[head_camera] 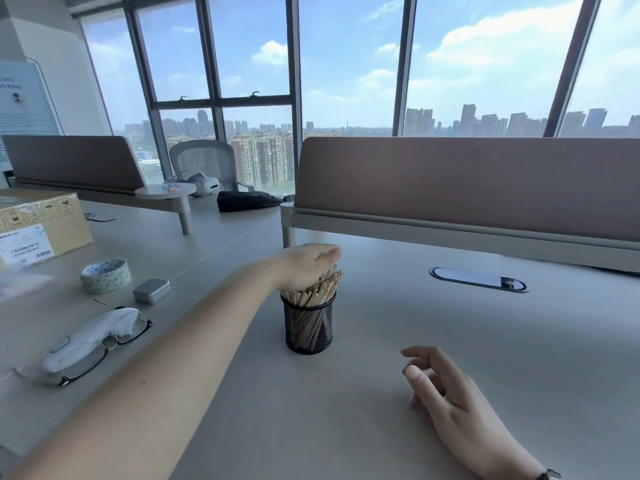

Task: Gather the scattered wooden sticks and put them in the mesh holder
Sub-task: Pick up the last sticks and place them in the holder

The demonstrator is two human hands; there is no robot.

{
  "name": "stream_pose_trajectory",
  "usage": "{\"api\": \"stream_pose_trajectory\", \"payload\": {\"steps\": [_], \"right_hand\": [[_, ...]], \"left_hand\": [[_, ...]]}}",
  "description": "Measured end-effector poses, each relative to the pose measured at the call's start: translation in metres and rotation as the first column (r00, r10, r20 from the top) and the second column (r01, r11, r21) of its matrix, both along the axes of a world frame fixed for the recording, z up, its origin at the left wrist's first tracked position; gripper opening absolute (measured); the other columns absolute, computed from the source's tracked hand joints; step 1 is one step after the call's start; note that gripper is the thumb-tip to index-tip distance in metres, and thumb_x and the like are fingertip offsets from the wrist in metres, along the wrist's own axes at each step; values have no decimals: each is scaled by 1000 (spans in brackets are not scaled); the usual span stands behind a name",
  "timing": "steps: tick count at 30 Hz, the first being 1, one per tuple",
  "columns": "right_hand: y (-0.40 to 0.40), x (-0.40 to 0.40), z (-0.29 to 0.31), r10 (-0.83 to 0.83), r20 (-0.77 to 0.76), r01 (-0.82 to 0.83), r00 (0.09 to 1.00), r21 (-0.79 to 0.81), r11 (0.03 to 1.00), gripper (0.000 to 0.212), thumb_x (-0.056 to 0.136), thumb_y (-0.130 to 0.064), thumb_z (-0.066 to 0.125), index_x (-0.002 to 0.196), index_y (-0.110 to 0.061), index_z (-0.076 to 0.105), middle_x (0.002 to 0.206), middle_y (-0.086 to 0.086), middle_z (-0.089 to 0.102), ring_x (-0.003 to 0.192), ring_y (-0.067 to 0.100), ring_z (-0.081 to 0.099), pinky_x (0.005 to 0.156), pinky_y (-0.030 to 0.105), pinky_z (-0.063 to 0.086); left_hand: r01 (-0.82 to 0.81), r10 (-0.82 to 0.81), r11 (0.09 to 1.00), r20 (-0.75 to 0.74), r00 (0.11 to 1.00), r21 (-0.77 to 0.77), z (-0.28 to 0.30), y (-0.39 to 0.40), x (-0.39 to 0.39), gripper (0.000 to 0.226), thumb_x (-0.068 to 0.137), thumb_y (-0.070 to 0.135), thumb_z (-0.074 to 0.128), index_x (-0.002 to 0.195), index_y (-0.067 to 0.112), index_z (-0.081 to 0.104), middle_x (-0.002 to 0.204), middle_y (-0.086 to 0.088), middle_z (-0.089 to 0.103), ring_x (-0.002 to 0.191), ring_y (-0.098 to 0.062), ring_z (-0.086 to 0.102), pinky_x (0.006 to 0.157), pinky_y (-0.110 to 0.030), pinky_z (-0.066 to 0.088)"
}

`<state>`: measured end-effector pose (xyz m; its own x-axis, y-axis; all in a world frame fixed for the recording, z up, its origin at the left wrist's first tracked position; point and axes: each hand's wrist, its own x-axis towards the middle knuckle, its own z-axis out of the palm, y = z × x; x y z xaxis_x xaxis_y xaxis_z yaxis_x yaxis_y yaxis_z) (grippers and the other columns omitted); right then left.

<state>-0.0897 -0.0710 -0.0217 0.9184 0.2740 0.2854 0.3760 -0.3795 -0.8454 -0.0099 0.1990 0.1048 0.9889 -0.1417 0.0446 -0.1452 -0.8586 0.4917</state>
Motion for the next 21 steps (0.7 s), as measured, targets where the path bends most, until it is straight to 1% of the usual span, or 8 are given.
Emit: {"api": "stream_pose_trajectory", "payload": {"steps": [3, 5, 7, 10, 13, 16, 19, 21], "right_hand": [[0, -1, 0, 7, -4, -7, 1000, 4, 1000, 40, 80, -61, 49, 110, -38, 60, 96, -18, 64, 70, 15, 68, 75, 31, 50], [0, 0, -1, 11, -6, -11, 1000, 2, 1000, 37, 81, -60, 49, 110, -38, 60, 95, -18, 63, 70, 15, 68, 75, 30, 50], [0, 0, -2, 12, -6, -13, 1000, -1, 1000, 36, 82, -58, 50, 110, -38, 60, 94, -18, 64, 69, 15, 68, 73, 28, 50], [-1, -1, -1, 10, -5, -10, 1000, 2, 1000, 36, 82, -57, 51, 110, -37, 61, 92, -18, 65, 68, 15, 68, 68, 22, 48], [-4, -2, -2, 10, -4, -10, 1000, -8, 1000, 35, 83, -57, 52, 110, -38, 62, 93, -19, 65, 68, 16, 68, 68, 24, 49], [-7, -3, -3, 20, -6, -20, 1000, -14, 1000, 37, 83, -59, 51, 112, -39, 61, 94, -18, 64, 69, 17, 67, 70, 27, 50], [-8, -6, -2, 24, 1, -24, 1000, -28, 999, 37, 82, -61, 49, 111, -41, 60, 97, -18, 63, 68, 17, 66, 73, 32, 51], [-8, -6, -2, 25, 4, -25, 1000, -36, 999, 39, 82, -64, 48, 112, -42, 59, 97, -18, 63, 68, 18, 66, 74, 35, 52]], "left_hand": [[-24, 38, 997, 192, 981, -71, 9, -6, -4, 67, 96, 70, 20, 131, 26, 56, 121, 5, 63, 114, -18, 54, 103, -36, 39], [-124, 106, 989, 196, 975, 85, 11, -10, -1, 83, 85, 83, 16, 143, 32, 48, 142, 6, 56, 132, -20, 48, 108, -48, 38], [-210, 188, 934, 101, 977, 288, 7, -17, 4, 89, 85, 82, 19, 149, 25, 42, 155, 2, 43, 141, -22, 40, 109, -47, 37], [-233, 225, 873, 71, 972, 429, -7, -29, 9, 73, 97, 63, 20, 127, 11, 61, 145, -13, 46, 131, -30, 44, 97, -42, 40], [-226, 210, 874, 86, 974, 430, -12, -34, 12, 54, 103, 44, 18, 112, 12, 60, 132, -17, 50, 122, -32, 47, 100, -45, 42], [-226, 196, 910, 121, 973, 347, -13, -35, 12, 46, 103, 38, 19, 137, 21, 45, 134, -11, 53, 123, -31, 48, 100, -47, 43], [-175, 120, 957, 233, 965, 232, -17, -36, 1, 51, 104, 40, 23, 154, 40, 13, 139, -5, 51, 121, -33, 54, 94, -45, 44], [-188, 99, 947, 318, 943, 262, -20, -34, -3, 46, 104, 43, 25, 149, 36, 29, 137, -4, 55, 117, -35, 56, 90, -43, 43]]}}
